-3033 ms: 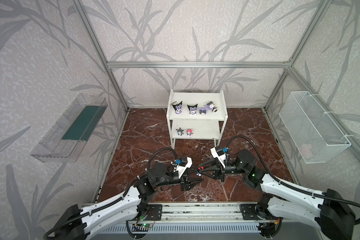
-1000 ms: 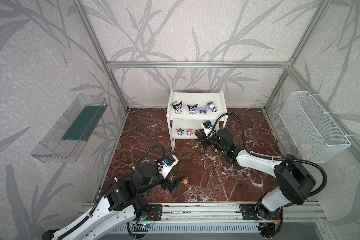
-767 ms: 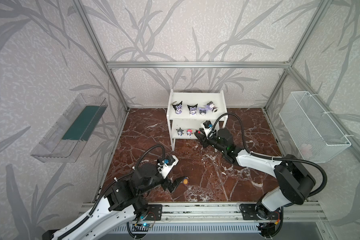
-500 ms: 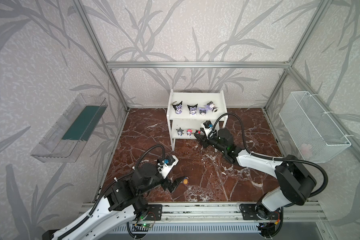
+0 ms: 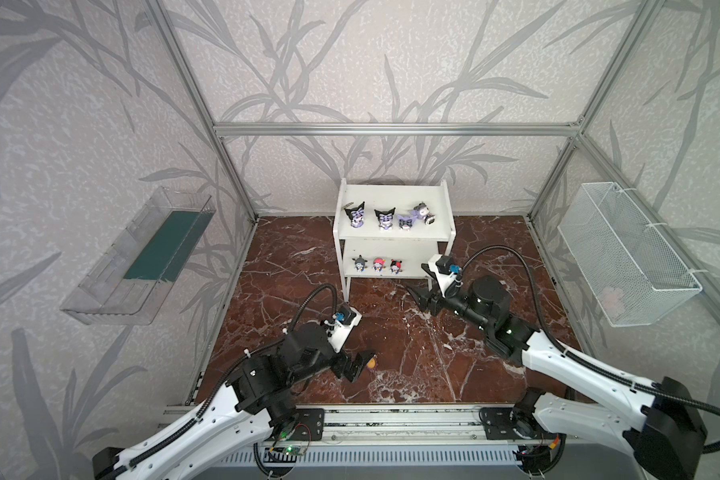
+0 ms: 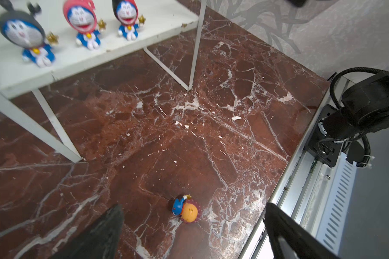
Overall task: Place and organize the plastic toys onto the shelf
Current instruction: 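Lower the penguin onto the shelf's lower tier beside the pink Doraemon, then lower the left gripper onto the lion-maned Doraemon and close it while the right gripper withdraws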
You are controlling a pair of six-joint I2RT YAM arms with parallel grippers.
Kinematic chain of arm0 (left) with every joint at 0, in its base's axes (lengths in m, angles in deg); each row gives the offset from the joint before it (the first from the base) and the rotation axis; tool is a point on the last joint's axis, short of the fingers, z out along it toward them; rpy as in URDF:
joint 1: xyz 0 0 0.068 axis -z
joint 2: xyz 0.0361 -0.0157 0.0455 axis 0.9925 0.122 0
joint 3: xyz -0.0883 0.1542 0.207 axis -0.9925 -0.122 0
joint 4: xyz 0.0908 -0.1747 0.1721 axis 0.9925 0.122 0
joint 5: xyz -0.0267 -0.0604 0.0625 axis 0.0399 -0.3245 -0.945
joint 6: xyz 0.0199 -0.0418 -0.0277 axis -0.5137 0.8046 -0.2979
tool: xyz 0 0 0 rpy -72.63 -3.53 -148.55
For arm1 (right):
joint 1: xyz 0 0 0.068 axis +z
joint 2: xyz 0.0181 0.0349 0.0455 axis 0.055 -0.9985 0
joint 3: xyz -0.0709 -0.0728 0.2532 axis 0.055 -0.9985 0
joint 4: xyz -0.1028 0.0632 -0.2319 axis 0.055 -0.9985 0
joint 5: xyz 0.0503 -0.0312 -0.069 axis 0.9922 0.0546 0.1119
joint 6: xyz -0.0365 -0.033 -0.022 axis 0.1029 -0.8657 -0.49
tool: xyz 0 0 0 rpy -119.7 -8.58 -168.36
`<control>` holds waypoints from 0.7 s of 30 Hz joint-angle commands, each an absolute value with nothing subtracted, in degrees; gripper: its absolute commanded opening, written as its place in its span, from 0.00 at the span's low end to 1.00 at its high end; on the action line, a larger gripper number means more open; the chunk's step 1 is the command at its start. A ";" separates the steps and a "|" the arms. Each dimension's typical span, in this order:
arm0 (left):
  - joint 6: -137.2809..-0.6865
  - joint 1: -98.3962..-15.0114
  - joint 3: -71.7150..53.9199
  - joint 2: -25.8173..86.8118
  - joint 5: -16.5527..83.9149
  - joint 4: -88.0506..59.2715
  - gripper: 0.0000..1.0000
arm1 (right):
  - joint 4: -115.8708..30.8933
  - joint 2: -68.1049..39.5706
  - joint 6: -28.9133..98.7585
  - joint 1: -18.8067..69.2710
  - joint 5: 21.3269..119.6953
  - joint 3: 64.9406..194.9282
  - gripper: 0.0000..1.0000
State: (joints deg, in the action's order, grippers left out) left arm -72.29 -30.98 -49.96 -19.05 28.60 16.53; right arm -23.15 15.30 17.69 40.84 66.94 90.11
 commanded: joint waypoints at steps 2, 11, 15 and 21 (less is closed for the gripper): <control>-64.40 -31.07 -53.45 -17.14 30.81 11.49 0.99 | -32.33 21.34 17.53 43.47 68.27 85.92 0.75; -57.90 -30.70 -60.63 -11.36 31.38 5.99 0.99 | -33.23 26.97 21.08 48.06 73.12 76.06 0.75; -55.71 -30.54 -62.71 -9.05 31.90 3.41 0.93 | -30.51 23.00 24.40 48.91 74.07 73.40 0.74; -50.90 -30.63 -62.72 -4.16 31.81 0.41 0.89 | -28.58 14.32 29.32 49.53 77.10 74.16 0.69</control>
